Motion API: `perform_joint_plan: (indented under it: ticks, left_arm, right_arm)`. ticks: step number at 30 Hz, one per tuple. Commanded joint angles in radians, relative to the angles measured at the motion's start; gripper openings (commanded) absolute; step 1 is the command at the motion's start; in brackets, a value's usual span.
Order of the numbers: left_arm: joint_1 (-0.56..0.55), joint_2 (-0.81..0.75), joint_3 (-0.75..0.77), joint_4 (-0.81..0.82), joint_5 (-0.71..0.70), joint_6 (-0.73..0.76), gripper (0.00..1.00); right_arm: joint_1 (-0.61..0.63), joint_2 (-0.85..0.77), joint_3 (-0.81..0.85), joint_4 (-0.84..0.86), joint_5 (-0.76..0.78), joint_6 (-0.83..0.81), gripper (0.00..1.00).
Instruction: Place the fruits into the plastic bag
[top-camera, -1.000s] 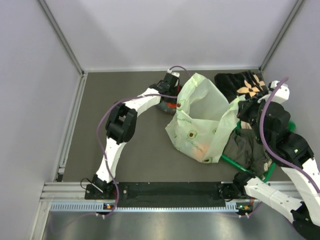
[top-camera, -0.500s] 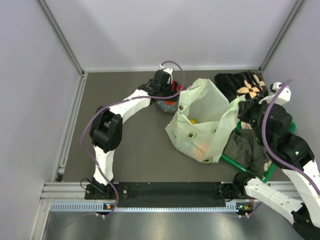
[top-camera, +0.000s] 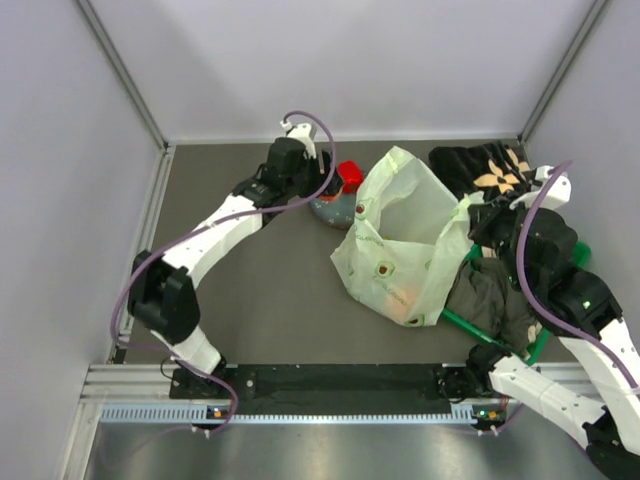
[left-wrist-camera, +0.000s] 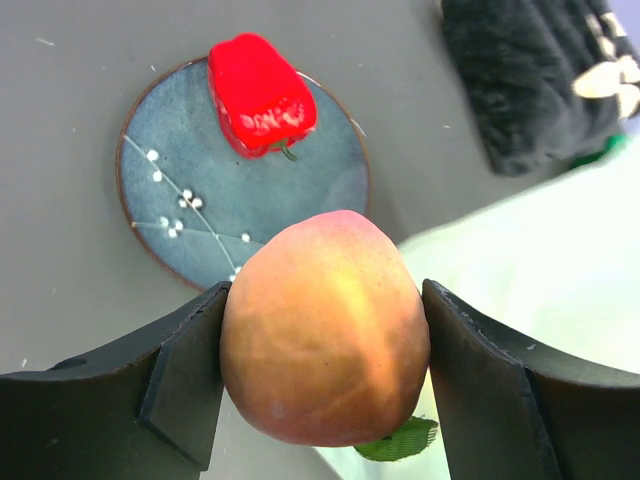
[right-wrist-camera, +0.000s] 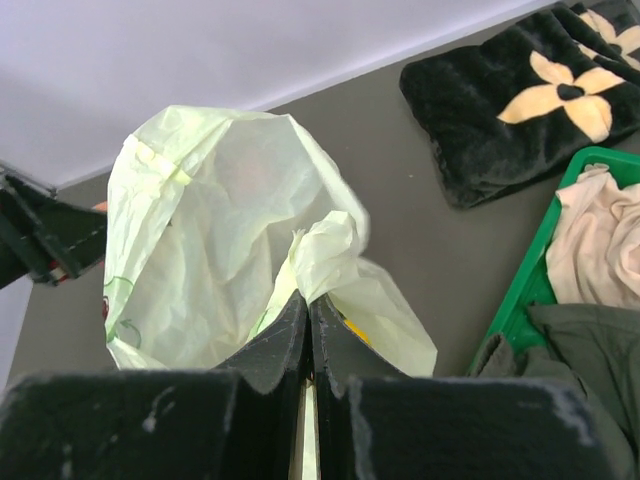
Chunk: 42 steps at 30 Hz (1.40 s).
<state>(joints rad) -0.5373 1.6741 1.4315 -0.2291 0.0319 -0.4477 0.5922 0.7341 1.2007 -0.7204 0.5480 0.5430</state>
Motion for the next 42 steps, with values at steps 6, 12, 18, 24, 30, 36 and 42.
perform_joint_plan:
  ticks: [6,12,18,24,30,36,42]
  left_arm:
    - [0.01,-0.22,-0.071,0.03,0.098,-0.011,0.58]
    - [0.008,-0.261,0.018,0.036,0.172,-0.02,0.58]
    - [-0.01,-0.241,0.058,0.138,0.255,-0.069,0.57]
    - [-0.024,-0.209,0.075,0.292,0.353,-0.223,0.56]
    - [-0.119,-0.148,0.193,0.268,0.346,-0.165,0.56]
    - [-0.254,0.008,0.312,0.238,0.332,-0.091,0.56]
    - [-0.305,0.148,0.409,0.065,0.303,0.0,0.57]
  right_arm:
    - [-0.008,-0.002,-0.036,0.091,-0.068,-0.009,0.0]
    - [-0.008,-0.015,-0.053,0.113,-0.066,-0.012,0.0]
    - [-0.009,-0.022,-0.056,0.114,-0.054,-0.006,0.0]
    - [-0.009,-0.013,-0.039,0.107,-0.054,-0.025,0.0]
    - [-0.009,-0.036,-0.067,0.11,-0.048,-0.005,0.0]
    - [-0.009,-0.041,-0.062,0.093,-0.048,0.002,0.0]
    - [-0.009,-0.061,-0.061,0.078,-0.025,0.0,0.0]
